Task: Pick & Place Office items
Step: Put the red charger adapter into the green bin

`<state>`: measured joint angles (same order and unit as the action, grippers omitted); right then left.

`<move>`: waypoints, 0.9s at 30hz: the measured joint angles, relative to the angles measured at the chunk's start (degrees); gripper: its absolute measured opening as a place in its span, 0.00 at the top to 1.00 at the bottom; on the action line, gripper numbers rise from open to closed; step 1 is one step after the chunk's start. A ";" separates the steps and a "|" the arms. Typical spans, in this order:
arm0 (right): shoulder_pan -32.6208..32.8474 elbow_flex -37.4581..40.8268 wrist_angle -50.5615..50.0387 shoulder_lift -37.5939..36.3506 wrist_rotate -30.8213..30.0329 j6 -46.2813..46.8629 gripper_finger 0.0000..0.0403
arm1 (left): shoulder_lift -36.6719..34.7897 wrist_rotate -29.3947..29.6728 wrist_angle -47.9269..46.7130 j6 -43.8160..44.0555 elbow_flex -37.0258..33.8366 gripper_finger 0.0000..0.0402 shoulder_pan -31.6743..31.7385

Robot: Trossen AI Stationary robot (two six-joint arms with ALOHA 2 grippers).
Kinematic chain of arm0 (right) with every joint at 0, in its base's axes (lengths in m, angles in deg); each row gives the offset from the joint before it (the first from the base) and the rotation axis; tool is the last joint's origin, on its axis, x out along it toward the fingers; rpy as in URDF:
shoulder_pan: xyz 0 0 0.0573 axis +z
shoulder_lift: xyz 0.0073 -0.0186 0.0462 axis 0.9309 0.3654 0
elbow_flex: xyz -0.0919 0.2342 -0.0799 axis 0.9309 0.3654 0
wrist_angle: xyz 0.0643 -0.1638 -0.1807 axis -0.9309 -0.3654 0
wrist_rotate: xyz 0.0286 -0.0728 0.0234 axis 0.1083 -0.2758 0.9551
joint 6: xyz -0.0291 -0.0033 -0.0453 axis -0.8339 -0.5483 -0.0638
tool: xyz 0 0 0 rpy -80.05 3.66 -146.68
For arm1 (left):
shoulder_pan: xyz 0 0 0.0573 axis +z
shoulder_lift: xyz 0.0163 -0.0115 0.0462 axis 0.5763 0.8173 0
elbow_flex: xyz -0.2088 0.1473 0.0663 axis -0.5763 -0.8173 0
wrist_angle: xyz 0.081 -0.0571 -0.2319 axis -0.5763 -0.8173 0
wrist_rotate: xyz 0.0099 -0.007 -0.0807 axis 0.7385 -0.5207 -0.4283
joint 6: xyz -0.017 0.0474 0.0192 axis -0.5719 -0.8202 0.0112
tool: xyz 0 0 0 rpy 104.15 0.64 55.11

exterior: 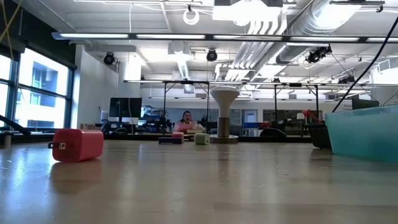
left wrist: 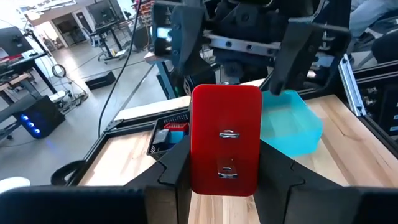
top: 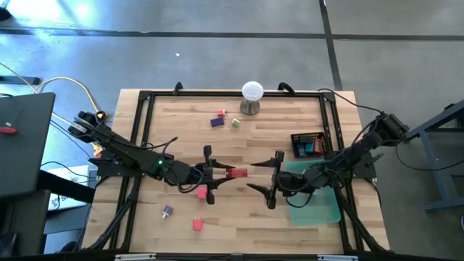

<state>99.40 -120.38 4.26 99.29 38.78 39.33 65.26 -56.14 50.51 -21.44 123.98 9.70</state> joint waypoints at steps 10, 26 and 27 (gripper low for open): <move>-5.18 0.00 -1.31 1.38 9.24 4.01 0.23 | 0.01 -5.41 1.52 1.41 0.00 0.72 0.71; -5.74 0.01 -1.75 1.33 15.71 5.87 0.37 | 1.84 -5.56 1.27 1.93 -0.04 0.72 0.75; -5.75 0.02 -1.76 1.33 16.20 5.84 0.39 | 2.02 -5.58 1.53 1.93 -0.04 0.72 0.95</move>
<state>93.65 -120.37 2.50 100.62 54.98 45.18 67.27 -61.72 52.04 -19.51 123.94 10.64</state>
